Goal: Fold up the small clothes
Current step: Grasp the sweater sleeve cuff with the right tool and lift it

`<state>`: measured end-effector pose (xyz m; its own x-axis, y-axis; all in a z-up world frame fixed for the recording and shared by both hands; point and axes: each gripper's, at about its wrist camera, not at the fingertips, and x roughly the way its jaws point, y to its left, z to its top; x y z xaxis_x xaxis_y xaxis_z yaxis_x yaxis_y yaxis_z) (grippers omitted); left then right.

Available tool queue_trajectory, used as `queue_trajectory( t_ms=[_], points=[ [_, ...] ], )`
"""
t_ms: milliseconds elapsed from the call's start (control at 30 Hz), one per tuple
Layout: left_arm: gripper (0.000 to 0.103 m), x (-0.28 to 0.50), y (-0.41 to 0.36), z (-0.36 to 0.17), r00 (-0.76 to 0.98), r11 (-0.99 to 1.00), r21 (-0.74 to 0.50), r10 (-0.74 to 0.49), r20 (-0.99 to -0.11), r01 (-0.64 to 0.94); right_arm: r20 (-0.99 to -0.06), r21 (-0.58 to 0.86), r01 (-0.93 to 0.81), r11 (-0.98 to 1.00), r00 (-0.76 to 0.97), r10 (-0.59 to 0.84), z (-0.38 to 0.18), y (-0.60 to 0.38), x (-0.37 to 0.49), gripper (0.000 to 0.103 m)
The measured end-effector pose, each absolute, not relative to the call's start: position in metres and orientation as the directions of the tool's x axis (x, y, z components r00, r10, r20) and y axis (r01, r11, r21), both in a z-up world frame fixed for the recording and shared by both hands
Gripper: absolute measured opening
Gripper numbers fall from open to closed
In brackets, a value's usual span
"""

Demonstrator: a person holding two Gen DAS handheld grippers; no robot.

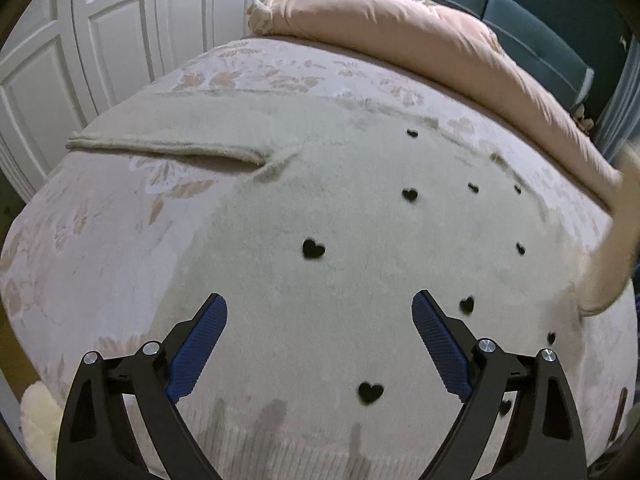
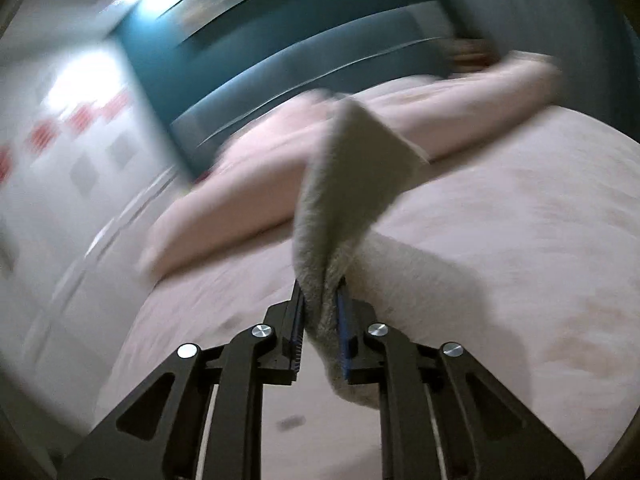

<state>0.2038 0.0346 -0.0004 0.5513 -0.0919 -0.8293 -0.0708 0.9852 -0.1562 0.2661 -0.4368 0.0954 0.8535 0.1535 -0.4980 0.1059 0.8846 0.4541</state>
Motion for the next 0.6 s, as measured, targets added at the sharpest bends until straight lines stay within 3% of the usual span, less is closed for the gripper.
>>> queue_trajectory(
  t_ms=[100, 200, 267, 400, 600],
  points=[
    [0.093, 0.214, 0.033, 0.006, 0.558, 0.98, -0.196, -0.143, -0.817, -0.036, -0.6, 0.341, -0.048, 0.939, 0.758, 0.257, 0.05, -0.319, 0.3, 0.042],
    [0.093, 0.231, 0.029, 0.008, 0.545, 0.973, -0.233, -0.193, -0.816, -0.005, -0.702, 0.271, -0.079, 0.959, 0.666, 0.253, 0.001, -0.262, 0.303, 0.042],
    [0.093, 0.244, 0.028, 0.004, 0.527, 0.961, -0.277, -0.237, -0.816, 0.003, -0.715, 0.319, -0.048, 0.947, 0.644, 0.273, -0.016, -0.265, 0.283, 0.042],
    [0.093, 0.282, 0.021, -0.015, 0.489, 0.929, -0.371, -0.319, -0.812, -0.009, -0.717, 0.394, 0.09, 0.915, 0.653, 0.245, -0.018, -0.314, 0.234, 0.053],
    [0.093, 0.347, -0.003, -0.053, 0.445, 0.866, -0.495, -0.415, -0.794, -0.075, -0.736, 0.525, 0.354, 0.774, 0.646, 0.203, -0.05, -0.406, 0.207, 0.057]
  ],
)
